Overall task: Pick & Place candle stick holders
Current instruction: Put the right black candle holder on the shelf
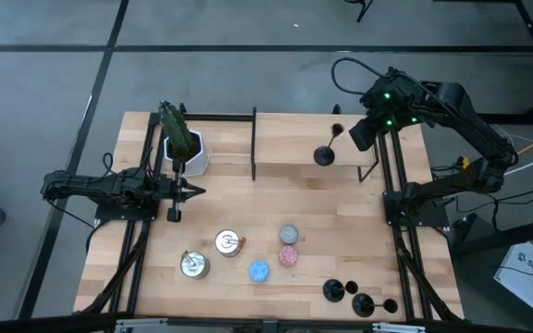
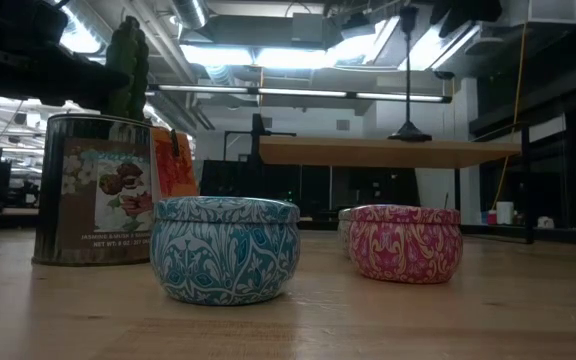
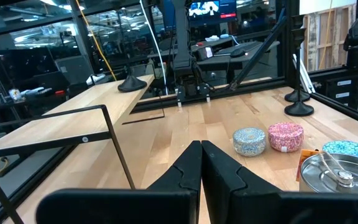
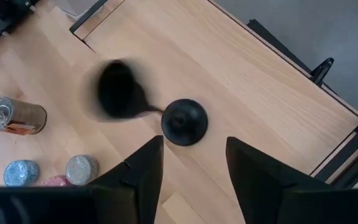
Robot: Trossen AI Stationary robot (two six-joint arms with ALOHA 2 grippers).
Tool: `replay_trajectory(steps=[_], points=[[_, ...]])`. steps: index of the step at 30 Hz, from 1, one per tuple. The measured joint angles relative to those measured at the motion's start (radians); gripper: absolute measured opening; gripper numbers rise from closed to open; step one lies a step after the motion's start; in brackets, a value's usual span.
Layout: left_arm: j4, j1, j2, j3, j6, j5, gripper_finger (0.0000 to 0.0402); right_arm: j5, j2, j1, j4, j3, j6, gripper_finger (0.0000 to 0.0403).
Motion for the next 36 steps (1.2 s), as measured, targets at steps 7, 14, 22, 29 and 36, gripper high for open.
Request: replay_trajectory(steps=[7, 14, 22, 29, 36], points=[[0.000, 0.000, 0.000, 0.000, 0.000, 0.000, 0.0004, -0.026, 0.000, 0.000, -0.081, 0.000, -0.001, 0.0177], [0.000, 0.000, 0.000, 0.000, 0.000, 0.000, 0.0004, -0.124, -0.003, 0.023, -0.102, -0.014, -0.027, 0.0176], [0.000, 0.000, 0.000, 0.000, 0.000, 0.000, 0.0004, -0.101, -0.075, 0.112, -0.103, -0.071, -0.027, 0.0164], [0.000, 0.000, 0.000, 0.000, 0.000, 0.000, 0.0004, 0.083, -0.189, 0.208, -0.058, -0.220, 0.170, 0.0154], [0.000, 0.000, 0.000, 0.000, 0.000, 0.000, 0.0004, 0.132, -0.248, 0.283, 0.154, -0.436, 0.281, 0.0153]])
